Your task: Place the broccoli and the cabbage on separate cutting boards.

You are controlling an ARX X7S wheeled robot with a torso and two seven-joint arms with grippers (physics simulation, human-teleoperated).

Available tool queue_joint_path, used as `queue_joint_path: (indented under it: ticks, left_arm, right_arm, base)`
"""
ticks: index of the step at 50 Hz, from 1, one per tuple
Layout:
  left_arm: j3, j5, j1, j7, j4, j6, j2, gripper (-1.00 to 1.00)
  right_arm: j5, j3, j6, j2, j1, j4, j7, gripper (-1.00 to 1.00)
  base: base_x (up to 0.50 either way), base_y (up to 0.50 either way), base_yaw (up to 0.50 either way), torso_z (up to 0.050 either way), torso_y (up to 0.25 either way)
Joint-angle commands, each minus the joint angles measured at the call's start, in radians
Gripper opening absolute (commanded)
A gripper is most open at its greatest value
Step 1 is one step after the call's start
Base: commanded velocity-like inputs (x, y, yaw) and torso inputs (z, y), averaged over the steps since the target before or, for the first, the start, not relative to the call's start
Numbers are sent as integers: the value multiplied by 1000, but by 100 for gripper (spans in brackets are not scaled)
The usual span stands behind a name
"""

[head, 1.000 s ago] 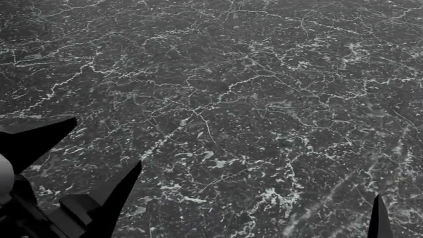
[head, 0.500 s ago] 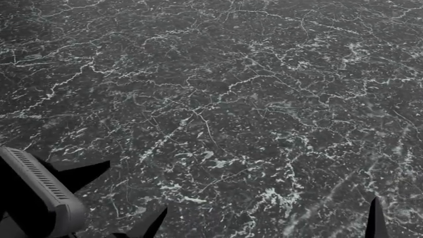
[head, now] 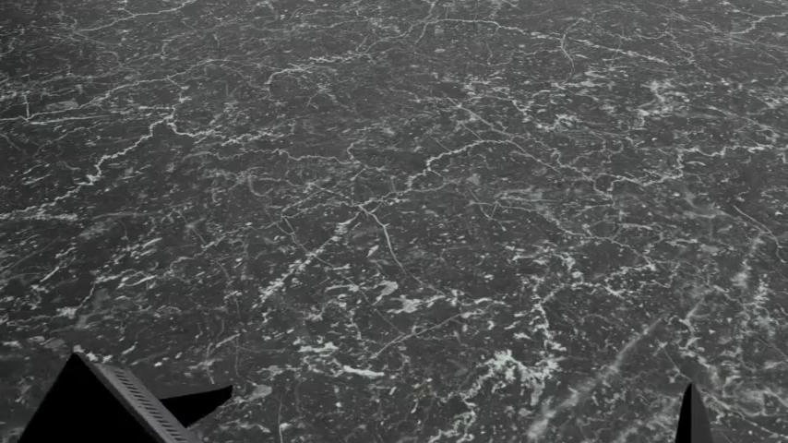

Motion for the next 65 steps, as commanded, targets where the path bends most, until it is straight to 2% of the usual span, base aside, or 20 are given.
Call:
queue_joint_path:
  ticks: [1,12,22,37,38,52,56,65]
  left_arm:
    - [35,129,70,62,-17,17,20,100]
    - [66,197,128,101,-26,40,11,100]
    - [112,241,125,139,-54,39,43,100]
    - [141,285,143,168,-97,55,51,100]
    - [136,283,144,162,-96,59,51,-100]
    - [54,216,117,55,-56,71,28,-100]
    - [-7,133,68,3,-41,69,4,-100]
    - [-132,44,-7,0,-93,105,-81,-100]
  right_arm:
    - [-38,14,-16,-36,-6,23,-45,100]
    - [-41,12,-24,-47,-16,23,-51,100]
    - [-52,9,-33,-57,-26,31,-61,100]
    - [-84,-18,-50,-79,-31,57,-86,100]
    - [-85,-19,-51,-80,-31,58,-87,100]
    - [-81,-25,-46,-76,-28,53,-77,100]
    - [-81,-28,-47,-76,-25,54,-76,100]
    - [-55,-15,-33,-55,-23,25,-52,100]
  base:
    - [0,0,0,0,0]
    - [0,0,0,0,0]
    - [0,0,0,0,0]
    - [0,0,0,0,0]
    - [0,0,0,0,0]
    - [0,0,0,0,0]
    - [0,0,0,0,0]
    - [0,0,0,0,0]
